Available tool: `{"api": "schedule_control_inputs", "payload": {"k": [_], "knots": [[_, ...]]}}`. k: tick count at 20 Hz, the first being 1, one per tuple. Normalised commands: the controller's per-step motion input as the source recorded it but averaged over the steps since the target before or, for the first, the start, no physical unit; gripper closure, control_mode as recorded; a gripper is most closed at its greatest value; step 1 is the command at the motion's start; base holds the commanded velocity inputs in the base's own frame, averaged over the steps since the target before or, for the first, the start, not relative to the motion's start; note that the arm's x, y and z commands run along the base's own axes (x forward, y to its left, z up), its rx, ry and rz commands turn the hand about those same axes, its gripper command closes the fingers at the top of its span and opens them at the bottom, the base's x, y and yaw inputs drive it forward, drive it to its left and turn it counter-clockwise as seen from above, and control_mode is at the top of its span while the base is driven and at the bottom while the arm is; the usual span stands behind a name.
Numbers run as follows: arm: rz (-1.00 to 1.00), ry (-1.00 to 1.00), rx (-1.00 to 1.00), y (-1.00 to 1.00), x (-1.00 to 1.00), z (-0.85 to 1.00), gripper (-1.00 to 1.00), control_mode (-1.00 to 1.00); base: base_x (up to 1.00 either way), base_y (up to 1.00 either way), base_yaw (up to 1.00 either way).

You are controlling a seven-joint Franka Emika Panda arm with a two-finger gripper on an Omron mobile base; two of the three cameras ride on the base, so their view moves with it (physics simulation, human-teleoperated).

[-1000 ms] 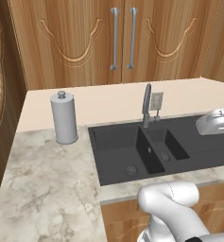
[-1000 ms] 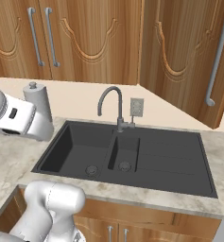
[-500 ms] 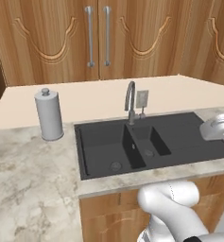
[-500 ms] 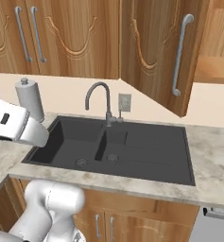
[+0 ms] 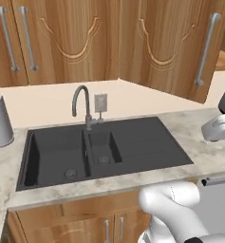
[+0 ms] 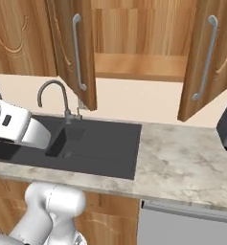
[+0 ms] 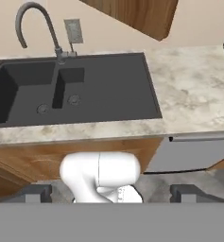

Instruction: Close all open cabinet doors.

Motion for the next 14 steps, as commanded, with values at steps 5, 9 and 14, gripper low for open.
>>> {"api": "schedule_control_inputs", "payload": {"k": [5, 9, 14], "knots": [[0.00, 0.00, 0.00, 0.00, 0.00, 0.00, -1.00, 1.00, -0.06, -0.85, 0.00], [0.00, 0.00, 0.00, 0.00, 0.00, 0.00, -1.00, 1.00, -0.01, -0.71, 0.00], [0.00, 0.00, 0.00, 0.00, 0.00, 0.00, -1.00, 1.00, 0.03, -0.38, 0.00]]}}
